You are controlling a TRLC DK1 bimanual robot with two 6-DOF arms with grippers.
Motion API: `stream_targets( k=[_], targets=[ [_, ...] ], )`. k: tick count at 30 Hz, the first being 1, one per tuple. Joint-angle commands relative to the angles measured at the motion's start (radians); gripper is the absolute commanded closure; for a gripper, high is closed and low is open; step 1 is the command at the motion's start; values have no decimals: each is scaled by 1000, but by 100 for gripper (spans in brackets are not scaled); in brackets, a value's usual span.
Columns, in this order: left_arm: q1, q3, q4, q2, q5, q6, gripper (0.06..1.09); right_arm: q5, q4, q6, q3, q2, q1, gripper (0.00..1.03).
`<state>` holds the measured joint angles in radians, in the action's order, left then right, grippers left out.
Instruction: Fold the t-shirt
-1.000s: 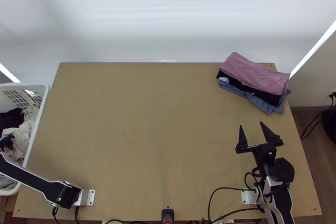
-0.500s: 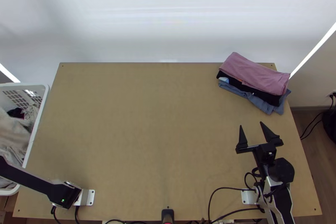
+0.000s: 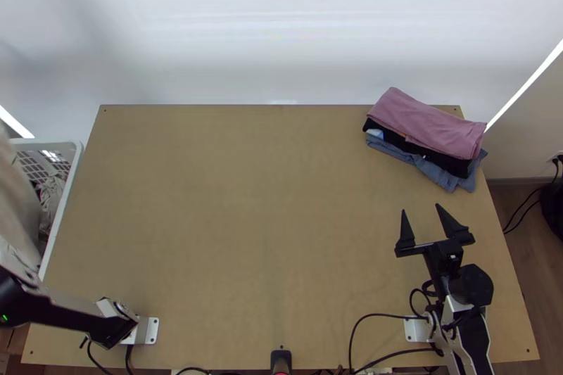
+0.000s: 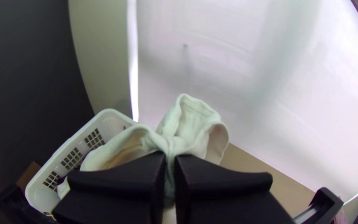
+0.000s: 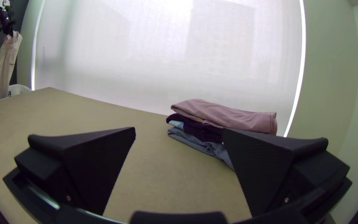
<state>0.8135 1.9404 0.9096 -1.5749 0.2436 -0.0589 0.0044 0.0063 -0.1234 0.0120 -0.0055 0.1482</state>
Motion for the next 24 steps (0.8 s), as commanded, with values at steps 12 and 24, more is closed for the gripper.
stream_targets(
  k=[12,24],
  targets=[
    [-884,-175,26,418,-297,171,105,11,-22,7,-3,4,-4,5],
    [-1699,-445,-132,369,-664,323,105,11,-22,7,-3,4,-4,5]
  ],
)
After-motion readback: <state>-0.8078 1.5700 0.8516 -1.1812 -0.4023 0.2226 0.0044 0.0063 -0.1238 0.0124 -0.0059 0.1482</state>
